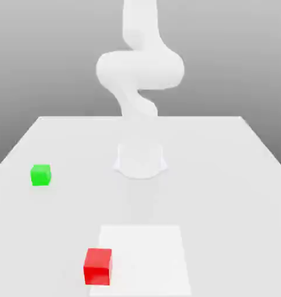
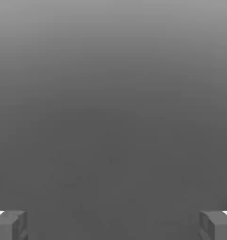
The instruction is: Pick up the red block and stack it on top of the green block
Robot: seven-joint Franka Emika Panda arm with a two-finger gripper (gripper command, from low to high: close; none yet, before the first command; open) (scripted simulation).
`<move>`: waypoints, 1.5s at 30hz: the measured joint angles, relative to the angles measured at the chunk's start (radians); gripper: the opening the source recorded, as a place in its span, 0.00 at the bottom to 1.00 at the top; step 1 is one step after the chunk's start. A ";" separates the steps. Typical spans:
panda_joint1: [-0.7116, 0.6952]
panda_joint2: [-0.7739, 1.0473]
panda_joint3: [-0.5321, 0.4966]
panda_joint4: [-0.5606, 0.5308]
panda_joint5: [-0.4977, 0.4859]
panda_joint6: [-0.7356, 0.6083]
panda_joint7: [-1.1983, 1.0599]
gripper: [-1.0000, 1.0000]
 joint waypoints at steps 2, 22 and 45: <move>0.009 0.077 -0.023 -0.018 0.014 0.032 -0.022 0.50; -0.003 0.800 -0.140 -0.192 0.081 0.331 -0.185 0.50; -0.099 0.810 -0.222 -0.258 -0.021 0.347 -0.135 0.00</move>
